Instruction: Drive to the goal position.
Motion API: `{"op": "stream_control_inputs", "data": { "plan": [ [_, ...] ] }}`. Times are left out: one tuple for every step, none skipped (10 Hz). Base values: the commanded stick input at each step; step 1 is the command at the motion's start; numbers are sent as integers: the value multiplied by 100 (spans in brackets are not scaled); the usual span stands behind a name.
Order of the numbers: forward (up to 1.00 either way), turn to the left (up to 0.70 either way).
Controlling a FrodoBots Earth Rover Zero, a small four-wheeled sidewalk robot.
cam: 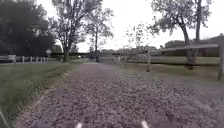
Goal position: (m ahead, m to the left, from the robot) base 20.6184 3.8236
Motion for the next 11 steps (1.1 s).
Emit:
{"op": "stream_control_inputs", "data": {
  "plan": [
    [70,0],
    [70,0],
    [70,0],
    [70,0],
    [70,0],
    [70,0],
    [70,0],
    [70,0],
    [70,0],
    [70,0],
    [70,0]
  ]
}}
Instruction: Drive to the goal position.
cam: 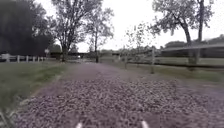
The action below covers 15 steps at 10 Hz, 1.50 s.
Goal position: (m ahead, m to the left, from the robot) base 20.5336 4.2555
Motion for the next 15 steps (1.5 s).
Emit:
{"op": "stream_control_inputs", "data": {
  "plan": [
    [70,0],
    [70,0],
    [70,0],
    [70,0],
    [70,0],
    [70,0],
    [70,0],
    [70,0],
    [70,0],
    [70,0],
    [70,0],
    [70,0],
    [70,4],
    [70,11],
    [70,20]
  ]
}}
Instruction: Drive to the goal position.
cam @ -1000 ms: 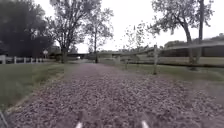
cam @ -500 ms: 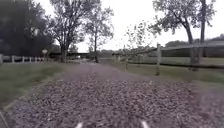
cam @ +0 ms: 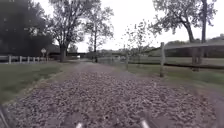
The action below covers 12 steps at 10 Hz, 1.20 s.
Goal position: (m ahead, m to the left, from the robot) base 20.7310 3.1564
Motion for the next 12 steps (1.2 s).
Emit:
{"op": "stream_control_inputs", "data": {
  "plan": [
    [70,28],
    [70,35],
    [70,35],
    [70,35],
    [70,35],
    [70,35],
    [70,35],
    [70,25],
    [70,11],
    [70,0],
    [70,0],
    [70,0]
  ]
}}
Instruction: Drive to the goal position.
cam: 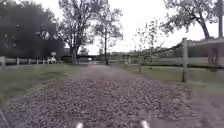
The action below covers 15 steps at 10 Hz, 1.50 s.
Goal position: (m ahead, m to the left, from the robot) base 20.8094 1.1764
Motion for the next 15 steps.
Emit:
{"op": "stream_control_inputs", "data": {
  "plan": [
    [70,0],
    [70,0],
    [70,0],
    [70,0],
    [70,0],
    [70,0],
    [70,0],
    [70,0],
    [70,0],
    [70,0],
    [70,0],
    [70,0],
    [70,0],
    [70,0],
    [70,22]
  ]
}}
